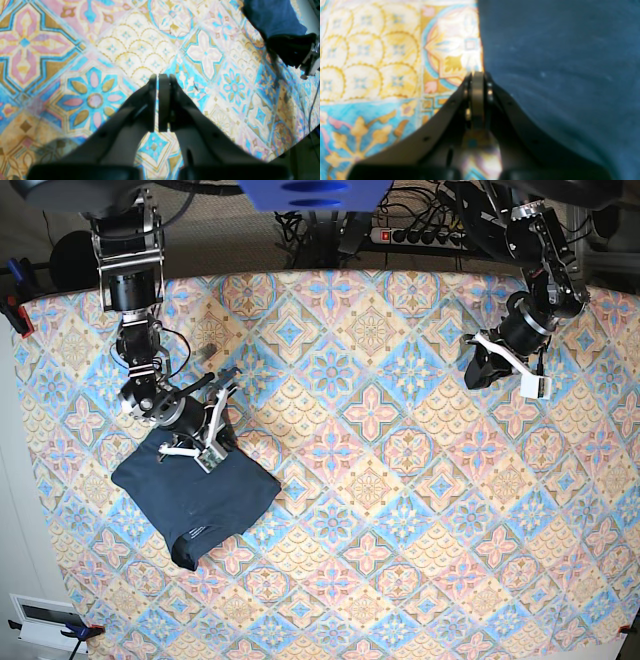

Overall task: Layout the t-shirt on the table in an organized manner, then fold the t-shirt properly
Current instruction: 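Regrasp the shirt's edge with the right gripper and straighten it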

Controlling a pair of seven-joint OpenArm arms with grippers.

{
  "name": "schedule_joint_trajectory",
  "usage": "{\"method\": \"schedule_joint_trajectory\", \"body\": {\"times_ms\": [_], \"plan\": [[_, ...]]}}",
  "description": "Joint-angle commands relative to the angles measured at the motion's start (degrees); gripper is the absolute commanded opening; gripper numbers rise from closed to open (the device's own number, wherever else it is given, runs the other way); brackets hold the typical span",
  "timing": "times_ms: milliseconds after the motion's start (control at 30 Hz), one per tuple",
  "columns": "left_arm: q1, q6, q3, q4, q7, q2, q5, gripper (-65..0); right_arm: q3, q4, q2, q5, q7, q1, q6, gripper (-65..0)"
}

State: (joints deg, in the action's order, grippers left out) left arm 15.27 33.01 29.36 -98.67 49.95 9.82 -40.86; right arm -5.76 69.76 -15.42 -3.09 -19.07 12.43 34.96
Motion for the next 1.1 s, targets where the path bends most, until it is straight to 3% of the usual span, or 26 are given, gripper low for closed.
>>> {"method": "schedule_joint_trajectory", "body": {"times_ms": [0, 133, 267, 367, 500, 900, 1067], "plan": [[-0.4, 0.4, 0.2, -0.9, -1.2, 0.7, -1.2, -64.7, 1.1, 2.5, -0.8, 1.1, 1.4, 2.2, -0.5, -65.0], [-0.3, 0.4, 0.2, -0.8, -1.2, 0.7, -1.2, -64.7, 9.2, 4.9, -0.9, 1.1, -0.8, 2.1, -0.4, -65.0], [-0.3, 0.4, 0.2, -0.8, -1.2, 0.7, -1.2, -64.7, 18.3, 7.2, -0.9, 1.1, -1.9, 0.2, 3.9, -65.0], [-0.5, 0.4, 0.1, -0.8, -1.2, 0.7, -1.2, -64.7, 22.0, 6.9, -1.0, 1.1, -1.8, -0.2, 4.1, -65.0], [-0.5, 0.4, 0.0, -0.8, -1.2, 0.6, -1.2, -64.7, 22.2, 6.6, -2.7, 1.1, -1.8, -0.3, 4.2, -65.0], [-0.5, 0.4, 0.1, -0.8, -1.2, 0.6, -1.2, -64.7, 22.2, -5.3, -2.8, 1.0, -1.3, -0.3, 4.2, -65.0], [-0.5, 0.4, 0.1, -0.8, -1.2, 0.6, -1.2, -64.7, 22.2, -3.9, -2.7, 1.0, -1.7, -6.1, 4.2, -65.0]]}}
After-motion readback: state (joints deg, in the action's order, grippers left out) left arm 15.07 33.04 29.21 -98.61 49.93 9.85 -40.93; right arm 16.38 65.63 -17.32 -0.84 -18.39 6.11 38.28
